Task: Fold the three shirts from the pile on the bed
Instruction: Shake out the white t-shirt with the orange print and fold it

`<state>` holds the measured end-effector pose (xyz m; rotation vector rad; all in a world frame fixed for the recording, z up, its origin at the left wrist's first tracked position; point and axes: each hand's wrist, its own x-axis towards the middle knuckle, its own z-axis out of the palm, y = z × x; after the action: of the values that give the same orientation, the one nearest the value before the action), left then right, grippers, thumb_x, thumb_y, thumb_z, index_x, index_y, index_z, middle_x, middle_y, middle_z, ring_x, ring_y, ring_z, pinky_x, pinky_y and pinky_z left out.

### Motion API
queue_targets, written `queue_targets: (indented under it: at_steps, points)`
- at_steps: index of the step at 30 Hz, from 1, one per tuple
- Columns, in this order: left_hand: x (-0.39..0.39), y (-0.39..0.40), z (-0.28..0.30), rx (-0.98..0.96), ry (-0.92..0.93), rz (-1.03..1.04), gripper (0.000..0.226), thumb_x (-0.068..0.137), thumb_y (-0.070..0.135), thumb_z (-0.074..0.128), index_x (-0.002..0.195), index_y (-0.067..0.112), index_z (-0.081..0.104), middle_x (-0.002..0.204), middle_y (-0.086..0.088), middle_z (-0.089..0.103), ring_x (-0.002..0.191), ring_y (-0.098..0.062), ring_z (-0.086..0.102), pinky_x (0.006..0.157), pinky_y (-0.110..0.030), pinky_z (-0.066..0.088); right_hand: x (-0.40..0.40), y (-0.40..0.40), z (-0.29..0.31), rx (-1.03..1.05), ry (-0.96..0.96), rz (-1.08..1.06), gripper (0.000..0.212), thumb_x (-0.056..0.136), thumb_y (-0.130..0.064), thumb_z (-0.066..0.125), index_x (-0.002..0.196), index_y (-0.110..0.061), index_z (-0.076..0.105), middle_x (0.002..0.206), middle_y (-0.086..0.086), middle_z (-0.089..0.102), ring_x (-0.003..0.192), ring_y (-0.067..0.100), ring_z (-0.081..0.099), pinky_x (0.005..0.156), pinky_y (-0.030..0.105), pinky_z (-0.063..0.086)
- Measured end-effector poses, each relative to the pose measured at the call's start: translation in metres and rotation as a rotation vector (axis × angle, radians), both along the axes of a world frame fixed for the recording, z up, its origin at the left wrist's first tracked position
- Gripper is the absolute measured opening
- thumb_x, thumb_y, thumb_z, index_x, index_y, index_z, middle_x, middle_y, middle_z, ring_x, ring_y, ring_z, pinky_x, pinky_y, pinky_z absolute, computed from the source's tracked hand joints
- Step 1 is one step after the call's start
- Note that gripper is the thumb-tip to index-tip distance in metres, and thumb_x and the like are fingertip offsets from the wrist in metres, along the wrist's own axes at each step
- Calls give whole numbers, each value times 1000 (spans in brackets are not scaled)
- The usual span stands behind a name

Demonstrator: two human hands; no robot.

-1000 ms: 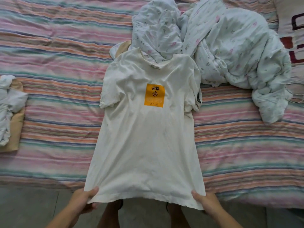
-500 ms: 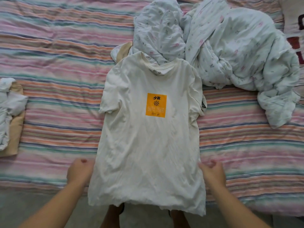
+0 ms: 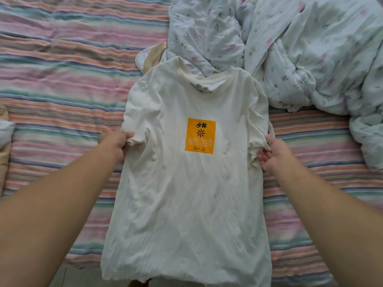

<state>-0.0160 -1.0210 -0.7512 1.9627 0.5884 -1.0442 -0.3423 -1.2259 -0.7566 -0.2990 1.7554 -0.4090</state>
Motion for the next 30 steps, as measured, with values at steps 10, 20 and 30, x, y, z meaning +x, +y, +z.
queue_targets:
  at_steps: [10, 20, 30]
  points:
    - [39, 33, 13, -71, -119, 116, 50, 80, 6, 75, 127, 2, 57, 120, -13, 67, 81, -22, 67, 69, -36, 58, -7, -26, 5, 144, -87, -148, 17, 87, -12, 59, 71, -12, 52, 69, -4, 47, 54, 6, 37, 55, 15, 36]
    - [41, 14, 22, -199, 17, 200, 31, 90, -14, 26, 101, -6, 53, 139, -18, 49, 125, -32, 52, 99, -34, 46, -26, -42, 2, -18, -49, -143, 60, 63, -2, 49, 122, -6, 61, 127, 16, 66, 114, 36, 65, 101, 57, 47]
    - [48, 14, 18, 19, -44, 91, 78, 67, -24, 25, 132, 4, 57, 129, -15, 58, 113, -33, 59, 69, -35, 61, -52, -45, 6, -171, 217, -149, 57, 66, -17, 84, 112, -9, 52, 112, 8, 64, 93, 28, 67, 73, 42, 60]
